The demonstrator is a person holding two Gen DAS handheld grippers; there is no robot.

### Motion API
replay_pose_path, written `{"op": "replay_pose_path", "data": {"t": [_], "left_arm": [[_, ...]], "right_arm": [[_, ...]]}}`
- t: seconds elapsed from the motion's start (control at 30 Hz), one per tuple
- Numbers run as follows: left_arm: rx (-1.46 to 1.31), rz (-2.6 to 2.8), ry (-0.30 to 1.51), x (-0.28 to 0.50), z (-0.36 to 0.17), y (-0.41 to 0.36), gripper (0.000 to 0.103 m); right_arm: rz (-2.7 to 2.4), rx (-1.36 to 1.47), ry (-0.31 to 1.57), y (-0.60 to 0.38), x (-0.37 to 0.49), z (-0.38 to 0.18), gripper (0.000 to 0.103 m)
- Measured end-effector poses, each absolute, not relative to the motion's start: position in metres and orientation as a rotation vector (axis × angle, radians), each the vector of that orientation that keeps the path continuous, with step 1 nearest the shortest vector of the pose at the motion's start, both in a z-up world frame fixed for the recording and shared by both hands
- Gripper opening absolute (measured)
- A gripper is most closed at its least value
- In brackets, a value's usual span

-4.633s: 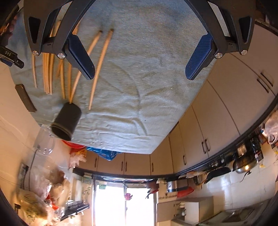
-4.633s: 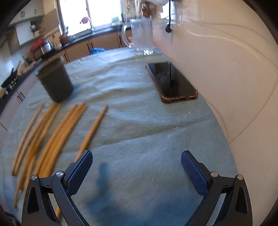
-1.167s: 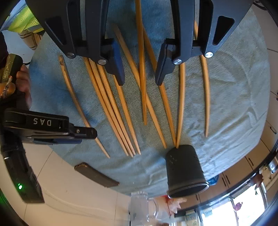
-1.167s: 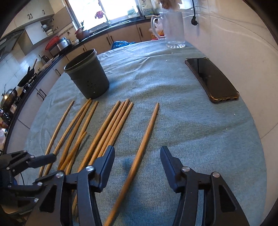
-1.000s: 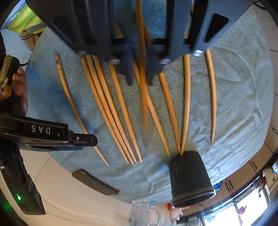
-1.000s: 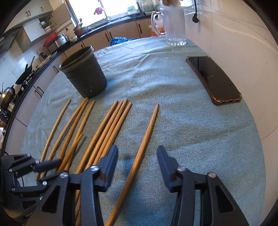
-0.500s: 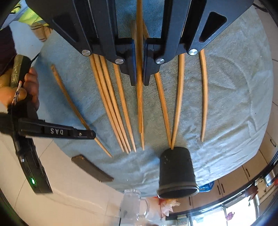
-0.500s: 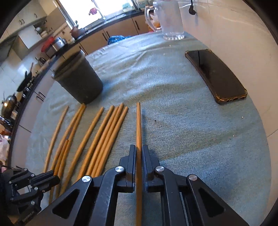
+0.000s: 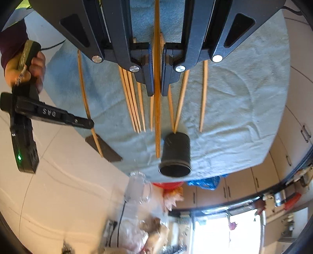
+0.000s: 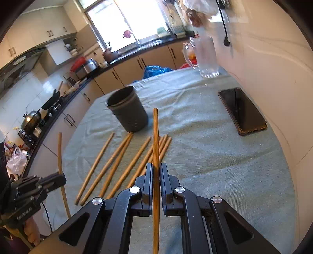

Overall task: Organize utensils
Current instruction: 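Lift both held chopsticks upright and carry them over the grey holder cup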

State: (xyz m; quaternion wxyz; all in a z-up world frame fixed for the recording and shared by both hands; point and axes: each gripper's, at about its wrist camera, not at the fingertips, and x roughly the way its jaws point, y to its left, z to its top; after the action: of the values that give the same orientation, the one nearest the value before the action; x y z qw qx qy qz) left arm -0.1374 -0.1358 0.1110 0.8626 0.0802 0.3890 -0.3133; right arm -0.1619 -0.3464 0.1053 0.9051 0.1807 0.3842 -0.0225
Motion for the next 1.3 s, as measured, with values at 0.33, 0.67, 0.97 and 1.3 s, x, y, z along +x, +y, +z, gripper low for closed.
{"op": "replay_pose_path", "data": {"t": [0.33, 0.67, 0.97, 1.3], "left_arm": [[0.083, -0.618, 0.733, -0.161, 0.136, -0.109, 0.007], [0.039, -0.61, 0.648, -0.169, 0.168, -0.1, 0.007], [0.013, -0.576, 0.547, -0.13, 0.206, -0.118, 0.007], [-0.081, -0.512, 0.465, -0.038, 0.249, -0.155, 0.007]], "right_arm": [[-0.002, 0.309, 0.716, -0.323, -0.19, 0.133, 0.007], [0.015, 0.289, 0.654, -0.317, -0.2, 0.155, 0.007], [0.023, 0.231, 0.573, -0.312, -0.181, 0.191, 0.007], [0.022, 0.19, 0.449, -0.317, -0.125, 0.243, 0.007]]}}
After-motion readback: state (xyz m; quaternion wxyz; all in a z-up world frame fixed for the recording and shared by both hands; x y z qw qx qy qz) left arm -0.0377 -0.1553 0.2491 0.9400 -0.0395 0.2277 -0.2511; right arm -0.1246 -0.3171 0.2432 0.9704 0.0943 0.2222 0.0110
